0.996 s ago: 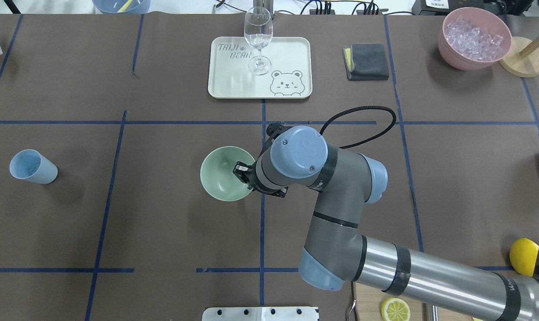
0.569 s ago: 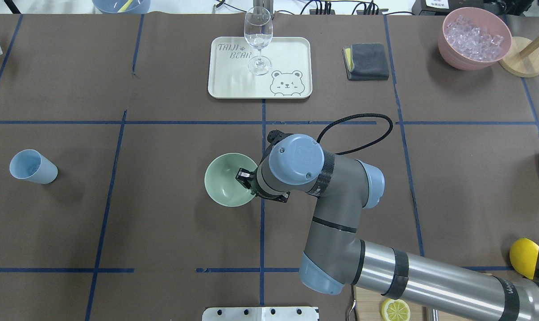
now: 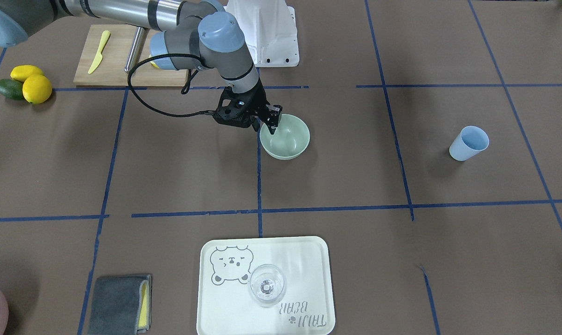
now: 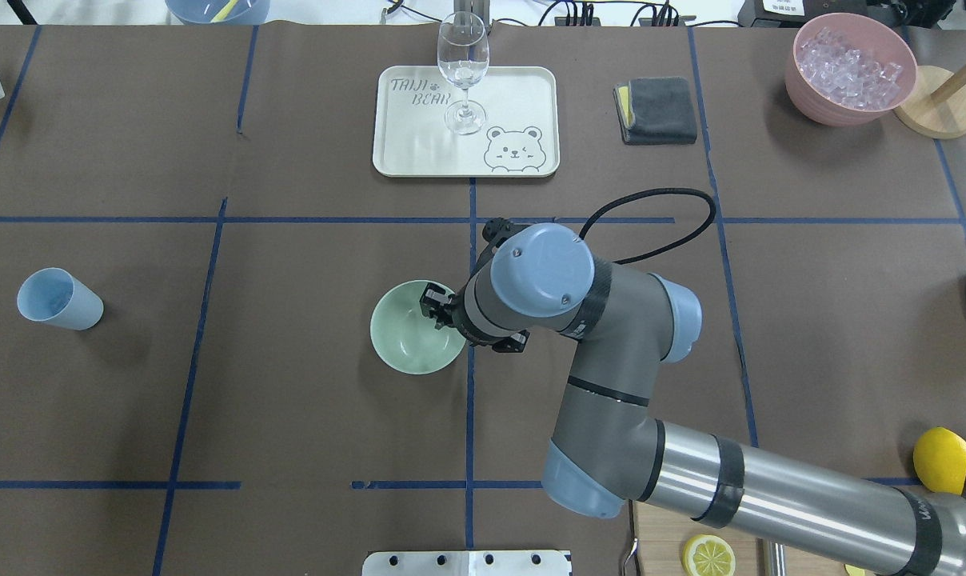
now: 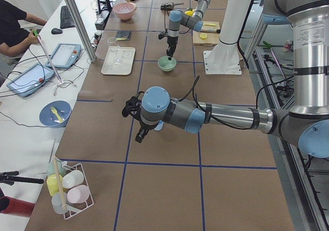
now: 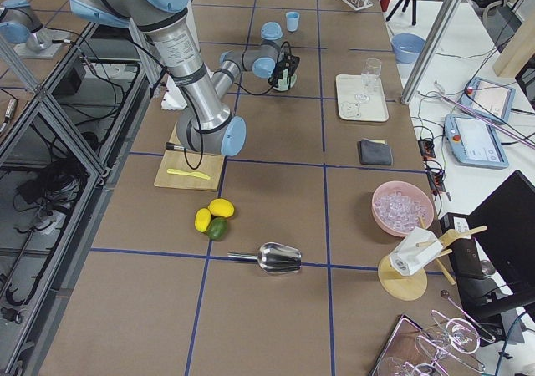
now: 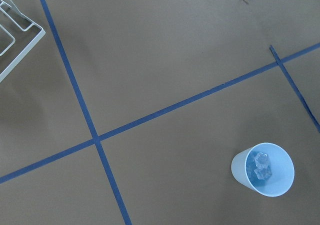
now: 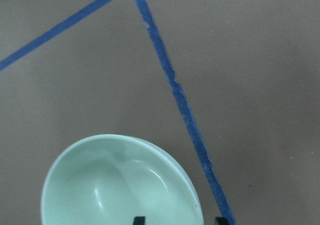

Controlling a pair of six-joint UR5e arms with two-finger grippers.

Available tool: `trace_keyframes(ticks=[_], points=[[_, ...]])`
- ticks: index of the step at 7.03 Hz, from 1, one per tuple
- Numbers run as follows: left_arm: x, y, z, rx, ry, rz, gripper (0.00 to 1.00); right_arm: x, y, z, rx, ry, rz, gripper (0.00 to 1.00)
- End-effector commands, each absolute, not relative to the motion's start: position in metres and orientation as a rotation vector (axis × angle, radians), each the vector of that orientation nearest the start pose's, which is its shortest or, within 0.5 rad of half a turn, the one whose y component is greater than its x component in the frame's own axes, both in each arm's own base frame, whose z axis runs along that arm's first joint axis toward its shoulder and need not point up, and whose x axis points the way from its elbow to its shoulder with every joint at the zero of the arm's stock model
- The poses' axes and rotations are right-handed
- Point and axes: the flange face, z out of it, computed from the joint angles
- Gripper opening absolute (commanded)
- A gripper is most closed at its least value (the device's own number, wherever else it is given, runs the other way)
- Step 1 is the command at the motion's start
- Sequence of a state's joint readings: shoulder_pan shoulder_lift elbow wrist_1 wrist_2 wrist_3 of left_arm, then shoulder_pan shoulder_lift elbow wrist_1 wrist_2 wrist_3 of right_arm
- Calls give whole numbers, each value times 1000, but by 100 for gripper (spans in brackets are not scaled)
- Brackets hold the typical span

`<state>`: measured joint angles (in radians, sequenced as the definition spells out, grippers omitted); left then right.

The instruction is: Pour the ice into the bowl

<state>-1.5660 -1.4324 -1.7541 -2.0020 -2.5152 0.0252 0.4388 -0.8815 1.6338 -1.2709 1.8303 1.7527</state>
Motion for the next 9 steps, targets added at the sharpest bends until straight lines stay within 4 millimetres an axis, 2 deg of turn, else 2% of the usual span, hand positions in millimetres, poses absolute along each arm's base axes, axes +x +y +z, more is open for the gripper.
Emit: trace_keyframes(ticks=[1,2,3,4,5,6,7,8,9], points=[[-14,-452,576,479,944,191,99,-477,-412,174,-96,-1172,453,100],[9,-446,575,520,914,168,99,-428,-432,190,-143,-1179,461,100],[40,-447,567,569,899,105,99,-417,-436,214,-129,-1156,430,100],[65,-433,559,652,939,73,98,-415,-435,229,-110,-1136,404,100],[56,-398,569,724,959,76,100,-416,-437,232,-94,-1128,396,100],[62,-392,574,742,919,59,100,-414,-438,235,-89,-1125,398,100],[74,-386,576,764,913,-6,90,-414,-437,236,-88,-1123,399,100],[82,-369,588,780,888,-40,92,-414,-437,236,-87,-1124,399,100],[108,-360,592,801,869,-132,96,-414,-437,237,-82,-1122,402,100]])
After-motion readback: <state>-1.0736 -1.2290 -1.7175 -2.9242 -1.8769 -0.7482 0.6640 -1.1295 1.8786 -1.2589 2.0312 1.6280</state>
